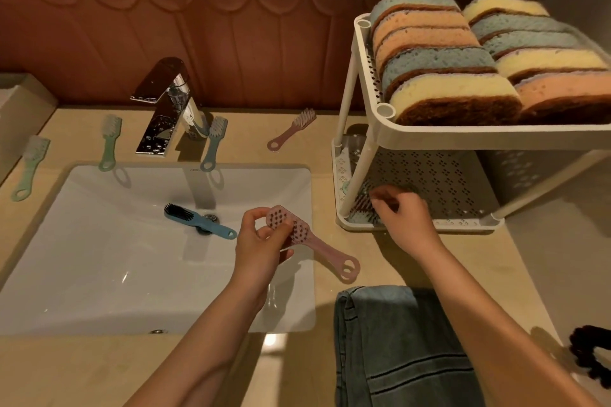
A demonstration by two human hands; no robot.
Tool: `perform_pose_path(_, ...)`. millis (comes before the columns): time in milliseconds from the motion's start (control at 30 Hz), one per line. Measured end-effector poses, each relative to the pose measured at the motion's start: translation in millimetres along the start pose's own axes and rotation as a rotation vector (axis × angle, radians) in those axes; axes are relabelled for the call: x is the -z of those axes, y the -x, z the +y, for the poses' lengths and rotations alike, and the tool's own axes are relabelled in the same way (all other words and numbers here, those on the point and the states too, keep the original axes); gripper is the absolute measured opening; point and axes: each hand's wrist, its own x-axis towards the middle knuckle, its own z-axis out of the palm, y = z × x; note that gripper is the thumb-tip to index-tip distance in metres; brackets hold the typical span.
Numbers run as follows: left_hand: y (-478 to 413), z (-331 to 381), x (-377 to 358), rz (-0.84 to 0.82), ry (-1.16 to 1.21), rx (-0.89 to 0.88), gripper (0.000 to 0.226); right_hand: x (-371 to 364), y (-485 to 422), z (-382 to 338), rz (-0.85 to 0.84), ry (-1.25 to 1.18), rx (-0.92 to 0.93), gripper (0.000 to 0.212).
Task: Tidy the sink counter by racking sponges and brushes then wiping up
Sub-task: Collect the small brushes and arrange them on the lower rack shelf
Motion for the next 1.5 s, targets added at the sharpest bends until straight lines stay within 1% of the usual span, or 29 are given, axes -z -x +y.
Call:
perform_pose_path(133,-0.6,-0.8,-10.8,-0.03,-0.043,0.005,0.015,-1.1,32.1,-16.3,-0.068,-0.08,0.07,0.018)
perform_pose_path(200,0.4,-2.4,-18.8,-0.05,-0.057,0.011,0.015,-2.5,45.4,-23.9,-0.142,-0.081,0.095,0.027)
perform_pose_path(267,2.5,-4.7,-27.0,-0.069,-0.067,0.02,0.016,-4.9,53.0,-29.4,-0.18,-0.051,0.105,0.037)
perform_pose_path(333,4.9,-5.8,-34.1,-0.094,-0.078,0.036,0.017,-8.3,56.0,-32.8,-0.178,-0.02,0.126,0.04)
perform_pose_path(433,7.0,-4.9,-42.1,-0.132,-0.088,0.053,0.016,-10.9,57.1,-30.3,-0.134,-0.029,0.179,0.03)
perform_pose_path(500,6.8,-4.1,-45.3,-0.157,-0.128,0.034,0.013,-9.3,57.2,-25.7,-0.11,-0.059,0.176,0.028)
perform_pose_path(600,1.9,0.1,-48.9,-0.169,-0.252,-0.049,0.014,1.0,55.0,-16.8,-0.078,-0.088,0.14,0.03)
perform_pose_path(733,-11.4,9.4,-50.1,-0.167,-0.421,-0.193,0.029,17.3,47.4,4.2,-0.042,-0.03,0.087,0.033)
perform_pose_path(900,-23.0,24.8,-58.2,-0.273,-0.646,-0.41,0.038,20.2,28.9,29.1,0.024,0.046,0.01,0.035)
perform_pose_path(967,-27.1,28.7,-63.5,-0.342,-0.712,-0.448,0.034,19.9,14.3,34.6,0.042,0.093,-0.036,0.034)
perform_pose_path(1033,-30.0,28.9,-68.5,-0.379,-0.748,-0.445,0.027,20.3,-0.6,38.0,0.064,0.124,-0.051,0.032)
perform_pose_path(1133,-32.4,23.1,-72.8,-0.306,-0.855,-0.48,0.026,21.0,-20.8,36.5,0.092,0.12,-0.05,0.03)
perform_pose_path(1267,-33.9,14.2,-76.1,-0.176,-1.022,-0.634,0.025,20.1,-48.5,29.4,0.061,0.178,-0.054,0.027)
perform_pose_path(1400,-37.2,8.1,-74.5,-0.158,-1.097,-0.749,0.028,15.3,-68.4,29.0,0.046,0.201,-0.057,0.027)
perform_pose_path(1500,-38.0,6.2,-73.9,-0.169,-1.077,-0.768,0.029,10.3,-78.8,29.6,0.03,0.205,-0.04,0.028)
